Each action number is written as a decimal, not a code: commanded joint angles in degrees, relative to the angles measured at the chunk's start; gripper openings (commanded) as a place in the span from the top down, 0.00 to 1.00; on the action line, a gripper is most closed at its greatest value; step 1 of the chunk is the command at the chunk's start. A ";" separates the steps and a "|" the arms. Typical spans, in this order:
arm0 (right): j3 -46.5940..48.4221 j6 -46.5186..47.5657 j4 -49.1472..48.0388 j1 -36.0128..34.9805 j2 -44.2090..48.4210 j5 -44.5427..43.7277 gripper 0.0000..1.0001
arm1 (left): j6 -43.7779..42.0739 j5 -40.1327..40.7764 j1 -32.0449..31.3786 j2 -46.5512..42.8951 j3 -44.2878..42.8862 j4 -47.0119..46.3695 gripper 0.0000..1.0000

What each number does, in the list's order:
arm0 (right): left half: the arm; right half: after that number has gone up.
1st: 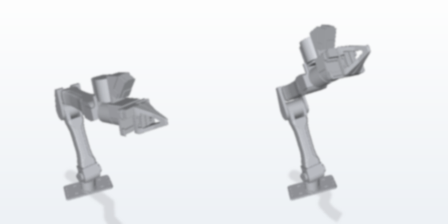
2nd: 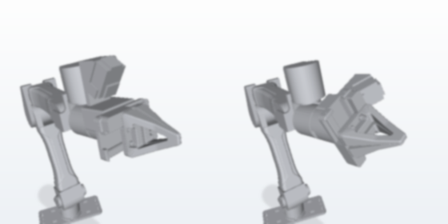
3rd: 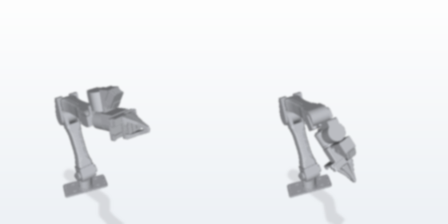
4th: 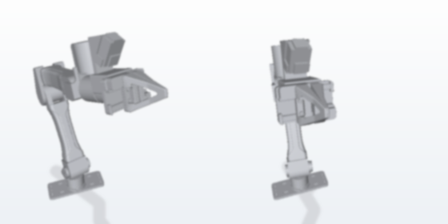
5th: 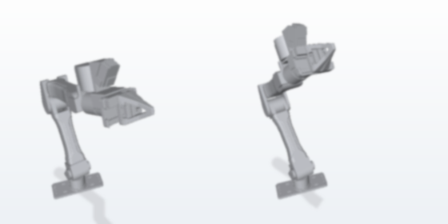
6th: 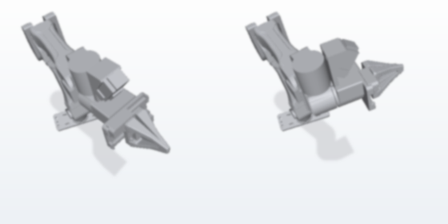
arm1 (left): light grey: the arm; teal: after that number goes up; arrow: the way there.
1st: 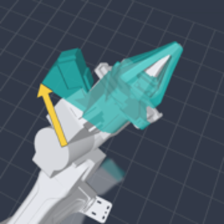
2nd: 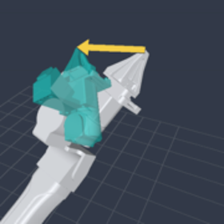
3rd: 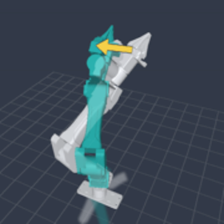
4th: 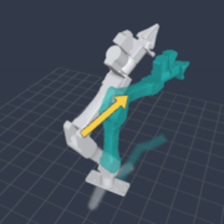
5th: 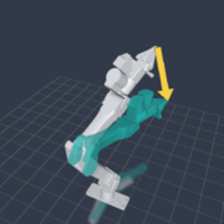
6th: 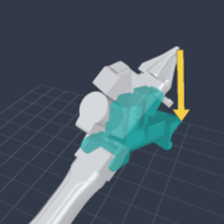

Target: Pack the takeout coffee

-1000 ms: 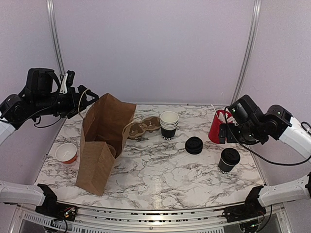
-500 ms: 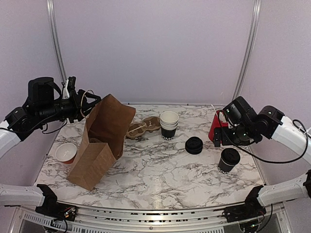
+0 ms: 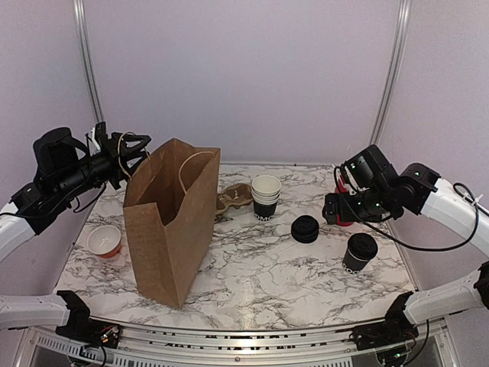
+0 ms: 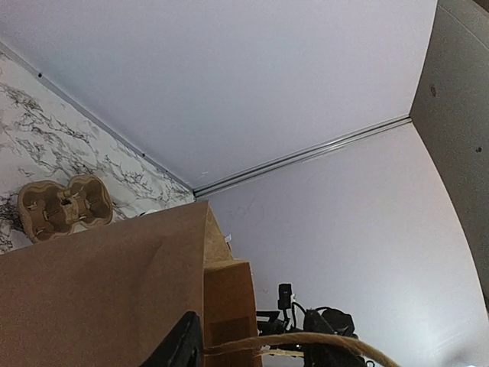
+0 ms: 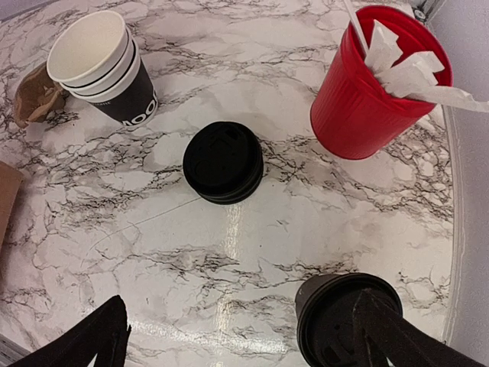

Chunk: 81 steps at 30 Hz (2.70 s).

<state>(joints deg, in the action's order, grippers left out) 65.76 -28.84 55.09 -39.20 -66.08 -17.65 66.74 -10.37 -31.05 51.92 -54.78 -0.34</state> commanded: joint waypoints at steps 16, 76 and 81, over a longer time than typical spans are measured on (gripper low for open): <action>-0.70 1.32 -5.98 0.52 -1.62 4.77 0.00 | -15.19 -2.60 1.23 -3.76 3.74 9.11 0.40; -1.61 2.52 -7.99 0.53 -0.03 8.98 0.00 | -25.75 -41.39 21.40 3.62 5.65 0.42 0.36; -2.09 2.53 -8.41 0.53 0.23 9.33 0.00 | -29.10 -40.45 21.55 2.54 5.84 3.34 0.37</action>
<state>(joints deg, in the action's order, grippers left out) 64.01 -26.81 48.34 -39.20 -67.07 -9.02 41.10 -50.13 -9.80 56.05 -48.03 1.45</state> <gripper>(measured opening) 0.998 0.634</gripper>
